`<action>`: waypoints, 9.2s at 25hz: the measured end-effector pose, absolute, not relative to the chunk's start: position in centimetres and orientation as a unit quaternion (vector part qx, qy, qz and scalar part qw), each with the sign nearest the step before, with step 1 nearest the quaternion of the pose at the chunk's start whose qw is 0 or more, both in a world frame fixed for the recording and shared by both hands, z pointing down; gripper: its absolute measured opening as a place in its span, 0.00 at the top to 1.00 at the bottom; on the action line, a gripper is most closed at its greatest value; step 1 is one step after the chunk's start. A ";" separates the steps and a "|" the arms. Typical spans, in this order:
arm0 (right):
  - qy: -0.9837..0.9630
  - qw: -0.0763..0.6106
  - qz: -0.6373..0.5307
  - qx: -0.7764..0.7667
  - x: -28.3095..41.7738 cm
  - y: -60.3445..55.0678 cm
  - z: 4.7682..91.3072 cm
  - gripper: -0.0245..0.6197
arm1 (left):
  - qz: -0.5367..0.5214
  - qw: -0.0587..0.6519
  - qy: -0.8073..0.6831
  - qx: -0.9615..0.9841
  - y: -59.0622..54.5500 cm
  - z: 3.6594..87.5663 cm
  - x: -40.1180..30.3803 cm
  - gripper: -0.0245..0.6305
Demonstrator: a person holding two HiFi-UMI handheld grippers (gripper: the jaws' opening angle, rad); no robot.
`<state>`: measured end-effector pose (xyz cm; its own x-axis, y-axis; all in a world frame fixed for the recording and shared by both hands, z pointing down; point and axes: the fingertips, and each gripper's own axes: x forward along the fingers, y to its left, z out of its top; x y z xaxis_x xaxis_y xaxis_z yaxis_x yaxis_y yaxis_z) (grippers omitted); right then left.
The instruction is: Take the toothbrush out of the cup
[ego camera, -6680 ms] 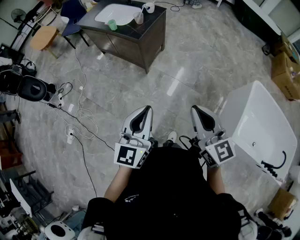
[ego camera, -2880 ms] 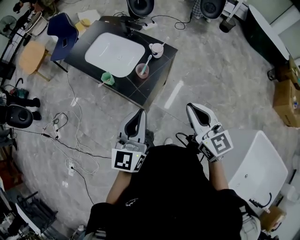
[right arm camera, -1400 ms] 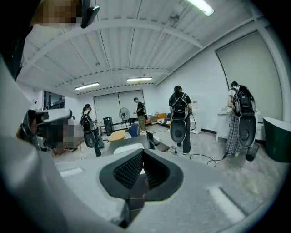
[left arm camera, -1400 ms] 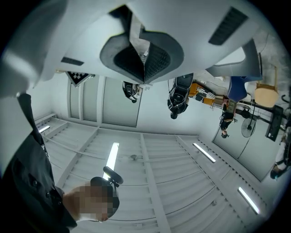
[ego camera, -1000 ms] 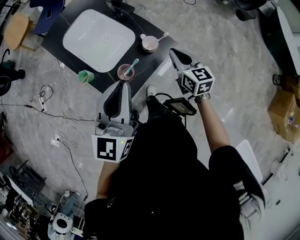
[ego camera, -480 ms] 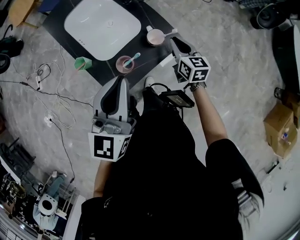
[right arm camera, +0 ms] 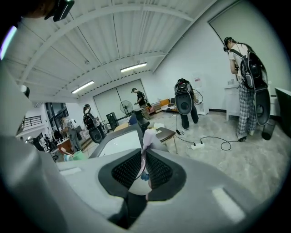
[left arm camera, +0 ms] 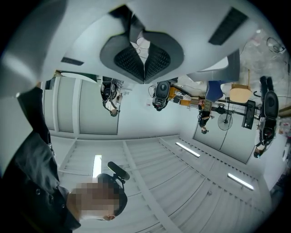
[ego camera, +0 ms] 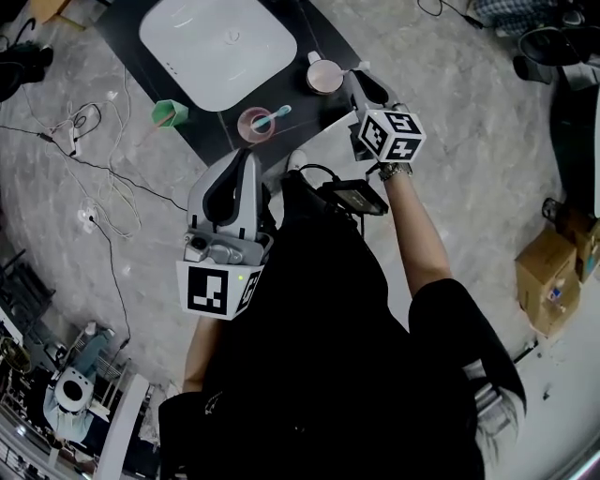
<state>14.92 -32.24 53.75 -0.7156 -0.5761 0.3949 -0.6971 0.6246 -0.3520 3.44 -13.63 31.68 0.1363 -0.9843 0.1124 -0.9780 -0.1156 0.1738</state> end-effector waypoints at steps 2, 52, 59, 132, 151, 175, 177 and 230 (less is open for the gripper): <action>-0.895 0.120 0.246 0.353 14.8 -32.4 53.5 0.92 | -0.016 0.103 -0.658 0.746 -13.7 31.6 3.4 0.95; -0.812 -0.053 0.436 0.385 16.3 -22.8 53.5 0.93 | -0.008 0.144 -0.544 0.826 -8.7 33.5 -1.3 0.95; -0.783 -0.053 0.497 0.369 14.4 -23.2 58.3 0.93 | 0.004 0.155 -0.543 0.825 -9.0 34.7 -0.5 0.95; -0.916 -0.003 0.233 0.328 15.0 -20.0 36.2 0.95 | -0.039 0.098 -0.592 0.799 -5.8 31.1 -2.8 0.95; -0.924 -0.012 0.176 0.339 13.3 -11.5 28.6 0.95 | -0.046 0.078 -0.632 0.769 -2.2 30.2 -8.9 0.95; -0.913 0.032 0.149 0.378 11.0 -6.6 28.4 0.95 | 0.048 0.094 -0.524 0.845 -7.5 37.3 -2.8 0.95; -0.914 0.020 0.155 0.375 11.0 -6.9 28.0 0.95 | 0.069 0.106 -0.520 0.845 -8.6 38.8 -1.9 0.95; -0.899 0.058 0.200 0.386 19.7 -14.7 32.9 0.95 | 0.250 0.206 -0.551 0.769 -19.0 52.4 3.0 0.93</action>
